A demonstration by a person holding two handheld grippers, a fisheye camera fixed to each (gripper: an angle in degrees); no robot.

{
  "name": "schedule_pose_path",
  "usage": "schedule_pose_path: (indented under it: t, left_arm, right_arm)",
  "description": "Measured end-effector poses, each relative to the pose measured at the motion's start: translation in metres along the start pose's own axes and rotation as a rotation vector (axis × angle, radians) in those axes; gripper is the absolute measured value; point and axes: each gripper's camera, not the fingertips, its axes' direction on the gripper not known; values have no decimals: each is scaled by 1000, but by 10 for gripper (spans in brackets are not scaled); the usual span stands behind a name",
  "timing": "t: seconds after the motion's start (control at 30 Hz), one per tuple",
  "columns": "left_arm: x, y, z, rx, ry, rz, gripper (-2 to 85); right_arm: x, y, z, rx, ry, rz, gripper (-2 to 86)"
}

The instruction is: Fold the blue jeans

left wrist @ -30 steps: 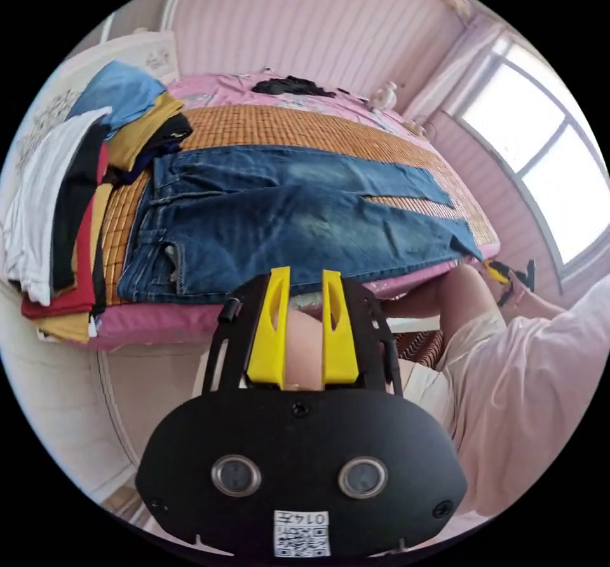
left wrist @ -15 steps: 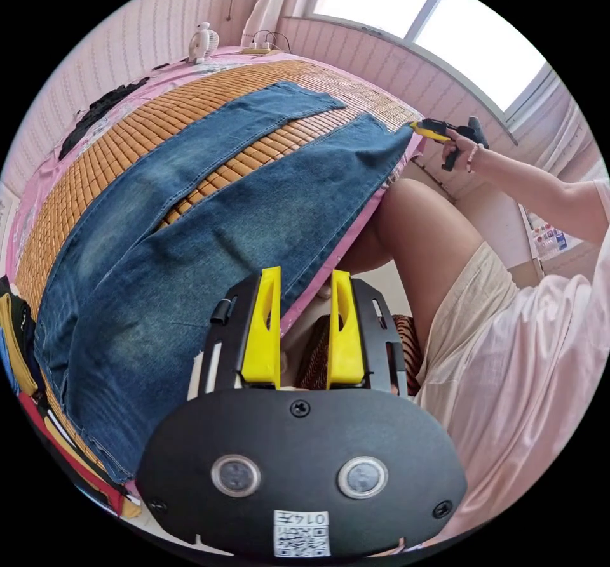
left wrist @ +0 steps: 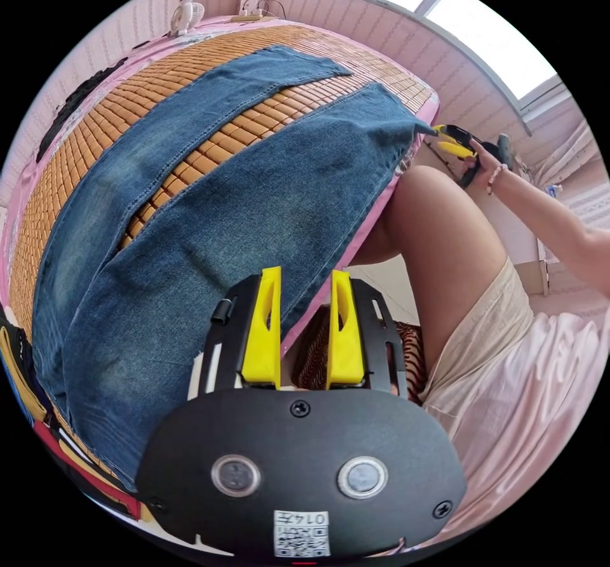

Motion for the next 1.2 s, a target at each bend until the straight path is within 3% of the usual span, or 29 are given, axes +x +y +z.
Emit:
schedule_pose_path:
  t: [0.17, 0.33, 0.47, 0.63, 0.67, 0.8, 0.9, 0.97, 1.13, 1.2]
  left_arm:
    - [-2, -3, -3, 30, 13, -44, 114]
    - [-6, 2, -5, 61, 0, -67, 113]
    - [-13, 3, 2, 36, 3, -119, 113]
    - [-21, 3, 12, 4, -1, -162, 113]
    - [-23, 3, 14, 4, 6, -173, 113]
    - [-28, 7, 12, 25, 39, -202, 110]
    - [-28, 11, 0, 76, 37, -188, 110]
    - [-28, 12, -8, 102, 46, -170, 110]
    - [-34, 5, -32, 142, -12, -118, 110]
    - [-41, -2, -39, 151, -40, -108, 110]
  right_arm:
    - [29, 34, -15, 114, -113, 78, 97]
    - [14, 36, 8, -5, -159, -13, 105]
    - [-34, 15, 37, -68, -111, -122, 113]
    - [-74, -4, 56, -253, 118, -175, 65]
    - [-85, -5, 48, -247, 113, -231, 25]
    - [-108, 3, -5, -156, -118, -342, 12]
    - [-84, 35, -6, -180, 90, -351, 13]
    - [-57, 45, 22, -364, 226, -268, 20]
    - [-122, 37, 16, -112, 241, -464, 48]
    - [-160, 30, 41, -121, 236, -555, 61]
